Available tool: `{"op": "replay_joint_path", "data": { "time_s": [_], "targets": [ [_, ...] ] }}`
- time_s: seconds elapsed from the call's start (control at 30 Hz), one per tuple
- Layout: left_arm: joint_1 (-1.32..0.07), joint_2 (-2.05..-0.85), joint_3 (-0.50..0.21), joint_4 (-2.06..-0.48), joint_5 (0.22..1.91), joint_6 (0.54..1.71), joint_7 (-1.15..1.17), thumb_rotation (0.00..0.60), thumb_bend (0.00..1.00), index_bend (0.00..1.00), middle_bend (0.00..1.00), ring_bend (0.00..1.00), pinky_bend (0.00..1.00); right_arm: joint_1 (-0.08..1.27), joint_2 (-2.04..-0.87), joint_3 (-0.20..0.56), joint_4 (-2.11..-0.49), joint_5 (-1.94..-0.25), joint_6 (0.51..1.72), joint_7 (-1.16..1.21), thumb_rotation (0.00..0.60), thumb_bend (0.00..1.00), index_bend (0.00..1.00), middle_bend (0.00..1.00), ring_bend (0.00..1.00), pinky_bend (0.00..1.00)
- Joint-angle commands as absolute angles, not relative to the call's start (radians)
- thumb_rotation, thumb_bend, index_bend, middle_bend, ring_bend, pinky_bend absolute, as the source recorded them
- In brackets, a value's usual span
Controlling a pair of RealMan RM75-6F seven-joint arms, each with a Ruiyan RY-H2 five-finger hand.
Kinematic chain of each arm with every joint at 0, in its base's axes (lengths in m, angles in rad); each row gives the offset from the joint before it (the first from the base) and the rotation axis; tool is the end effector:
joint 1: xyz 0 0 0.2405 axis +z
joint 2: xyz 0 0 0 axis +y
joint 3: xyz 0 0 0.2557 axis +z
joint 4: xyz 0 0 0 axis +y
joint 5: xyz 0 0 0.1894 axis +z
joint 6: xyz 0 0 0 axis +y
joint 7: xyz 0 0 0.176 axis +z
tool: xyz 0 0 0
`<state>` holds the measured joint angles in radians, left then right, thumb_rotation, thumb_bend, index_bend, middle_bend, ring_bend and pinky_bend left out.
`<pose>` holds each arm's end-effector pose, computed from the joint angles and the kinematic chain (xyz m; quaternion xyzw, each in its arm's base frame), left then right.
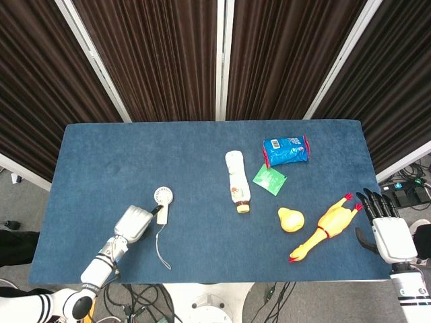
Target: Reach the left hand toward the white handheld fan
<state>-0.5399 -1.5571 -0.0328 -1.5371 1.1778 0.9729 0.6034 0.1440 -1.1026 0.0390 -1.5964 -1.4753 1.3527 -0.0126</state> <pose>-0.2048 0.2903 -0.0369 -0.8028 -0.3414 -0.2466 0.4221 -0.3080 -0.2263 0.1635 0.6314 -0.4027 0.3465 0.5649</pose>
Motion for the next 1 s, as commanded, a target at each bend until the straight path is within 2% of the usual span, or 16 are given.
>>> {"op": "replay_joint_path", "data": {
  "time_s": [0.03, 0.27, 0.5, 0.8, 0.93, 1.0],
  "targets": [
    [-0.543, -1.556, -0.031, -1.536, 1.171, 0.971, 0.601, 0.600, 0.41, 0.16, 0.80, 0.83, 0.87, 0.144, -1.104, 0.039, -1.595, -1.476, 1.352, -0.012, 0.600, 0.34, 0.00, 0.00, 0.00, 0.00],
    [-0.551, -1.556, -0.024, -1.538, 1.161, 0.966, 0.586, 0.600, 0.41, 0.15, 0.80, 0.83, 0.87, 0.145, -1.106, 0.038, -1.594, -1.475, 1.350, -0.015, 0.600, 0.34, 0.00, 0.00, 0.00, 0.00],
    [-0.551, -1.530, -0.034, -1.594, 1.204, 1.015, 0.560, 0.600, 0.41, 0.16, 0.80, 0.83, 0.87, 0.143, -1.102, 0.039, -1.599, -1.478, 1.358, -0.012, 0.600, 0.34, 0.00, 0.00, 0.00, 0.00],
    [-0.497, -1.437, -0.029, -1.707, 1.301, 1.167, 0.533, 0.600, 0.41, 0.16, 0.80, 0.83, 0.87, 0.141, -1.100, 0.041, -1.600, -1.480, 1.364, -0.001, 0.600, 0.34, 0.00, 0.00, 0.00, 0.00],
    [-0.441, -1.404, -0.016, -1.673, 1.359, 1.272, 0.488, 0.600, 0.40, 0.16, 0.79, 0.83, 0.87, 0.141, -1.108, 0.043, -1.593, -1.482, 1.369, 0.006, 0.600, 0.34, 0.00, 0.00, 0.00, 0.00],
    [-0.411, -1.389, -0.011, -1.641, 1.385, 1.317, 0.423, 0.600, 0.34, 0.16, 0.74, 0.79, 0.84, 0.141, -1.110, 0.042, -1.587, -1.486, 1.370, 0.007, 0.600, 0.34, 0.00, 0.00, 0.00, 0.00]
  ]
}}
